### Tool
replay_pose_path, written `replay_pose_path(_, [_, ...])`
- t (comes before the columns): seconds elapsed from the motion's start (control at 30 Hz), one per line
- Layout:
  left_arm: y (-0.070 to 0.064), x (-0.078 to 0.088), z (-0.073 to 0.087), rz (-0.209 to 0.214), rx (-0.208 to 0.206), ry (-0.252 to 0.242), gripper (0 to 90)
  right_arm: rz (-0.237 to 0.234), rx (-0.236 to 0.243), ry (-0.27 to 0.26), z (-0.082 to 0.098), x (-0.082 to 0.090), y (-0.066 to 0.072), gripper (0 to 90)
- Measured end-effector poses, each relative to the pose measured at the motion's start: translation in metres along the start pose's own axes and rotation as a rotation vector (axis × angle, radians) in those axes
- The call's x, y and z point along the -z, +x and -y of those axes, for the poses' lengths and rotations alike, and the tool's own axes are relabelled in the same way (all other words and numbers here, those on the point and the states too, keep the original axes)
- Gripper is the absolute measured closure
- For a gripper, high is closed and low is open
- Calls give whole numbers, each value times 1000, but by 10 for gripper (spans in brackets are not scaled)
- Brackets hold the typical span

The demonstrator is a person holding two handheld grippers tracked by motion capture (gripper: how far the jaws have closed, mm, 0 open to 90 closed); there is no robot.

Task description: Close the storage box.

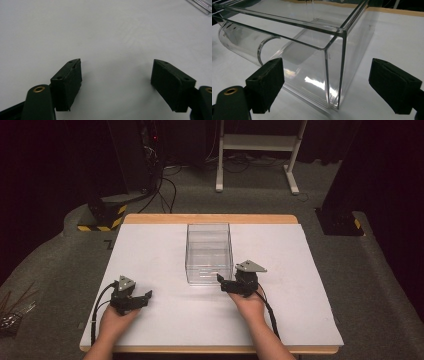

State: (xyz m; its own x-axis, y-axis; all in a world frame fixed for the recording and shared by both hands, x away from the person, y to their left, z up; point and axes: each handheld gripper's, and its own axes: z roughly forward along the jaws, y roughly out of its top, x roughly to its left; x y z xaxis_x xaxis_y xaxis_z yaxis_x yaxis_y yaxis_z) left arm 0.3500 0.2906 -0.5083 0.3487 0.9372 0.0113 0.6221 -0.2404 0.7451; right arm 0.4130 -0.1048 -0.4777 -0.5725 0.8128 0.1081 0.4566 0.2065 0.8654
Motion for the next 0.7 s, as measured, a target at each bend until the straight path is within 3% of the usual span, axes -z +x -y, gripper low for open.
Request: replay_pose_path(0.7, [0, 0, 0, -1, -2, 0, 249, 19, -6, 7, -6, -17, 0, 132])
